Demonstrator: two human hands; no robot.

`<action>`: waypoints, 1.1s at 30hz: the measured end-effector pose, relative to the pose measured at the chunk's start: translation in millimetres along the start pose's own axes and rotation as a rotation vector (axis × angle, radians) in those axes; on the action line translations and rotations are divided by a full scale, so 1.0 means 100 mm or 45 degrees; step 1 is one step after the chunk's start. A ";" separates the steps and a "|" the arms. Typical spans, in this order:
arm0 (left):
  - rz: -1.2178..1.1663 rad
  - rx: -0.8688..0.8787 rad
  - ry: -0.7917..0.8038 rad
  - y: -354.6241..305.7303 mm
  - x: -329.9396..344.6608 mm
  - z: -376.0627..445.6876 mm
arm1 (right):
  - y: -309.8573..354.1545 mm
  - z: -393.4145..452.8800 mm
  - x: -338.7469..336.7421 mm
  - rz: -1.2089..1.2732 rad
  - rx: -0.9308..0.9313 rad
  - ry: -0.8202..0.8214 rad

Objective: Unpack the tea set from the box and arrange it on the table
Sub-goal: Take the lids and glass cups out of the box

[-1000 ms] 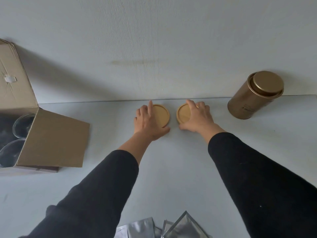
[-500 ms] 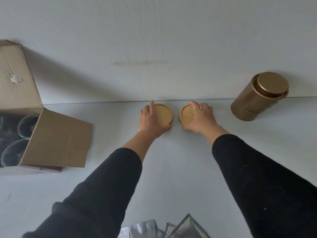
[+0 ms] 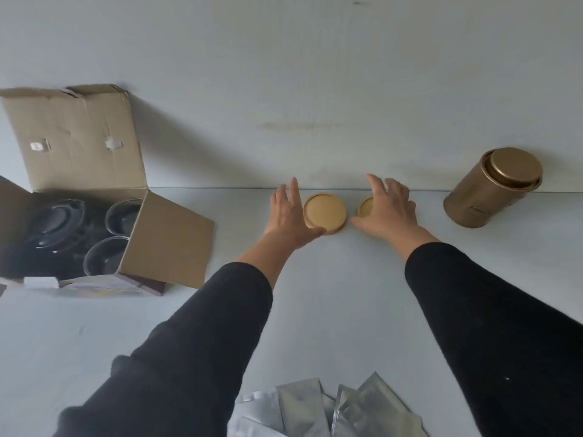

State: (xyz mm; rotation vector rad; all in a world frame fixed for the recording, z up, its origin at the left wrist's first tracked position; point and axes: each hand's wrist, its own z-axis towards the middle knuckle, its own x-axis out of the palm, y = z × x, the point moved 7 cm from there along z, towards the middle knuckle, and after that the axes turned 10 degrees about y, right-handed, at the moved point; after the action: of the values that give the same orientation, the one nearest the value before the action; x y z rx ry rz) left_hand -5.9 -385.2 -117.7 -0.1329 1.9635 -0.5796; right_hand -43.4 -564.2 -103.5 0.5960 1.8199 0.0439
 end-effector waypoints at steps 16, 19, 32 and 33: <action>0.100 0.004 -0.234 1.93 -1.86 -1.28 | 2.84 -0.95 0.22 0.008 -0.346 -0.102; 0.165 -0.006 -0.175 2.40 -1.97 -1.43 | 3.27 -1.06 0.43 -0.025 -0.384 -0.074; 0.479 0.248 -0.028 2.82 -1.67 -1.46 | 3.69 -1.00 0.96 -0.244 -0.291 0.027; 0.543 0.264 -0.038 2.81 -1.66 -1.44 | 3.69 -0.97 0.97 -0.247 -0.281 0.027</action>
State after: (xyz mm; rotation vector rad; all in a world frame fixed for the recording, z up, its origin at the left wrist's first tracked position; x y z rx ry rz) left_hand -11.0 -33.5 -58.3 0.3953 1.8159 -0.4894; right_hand -13.8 -177.3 -37.8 0.2632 1.8551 0.1183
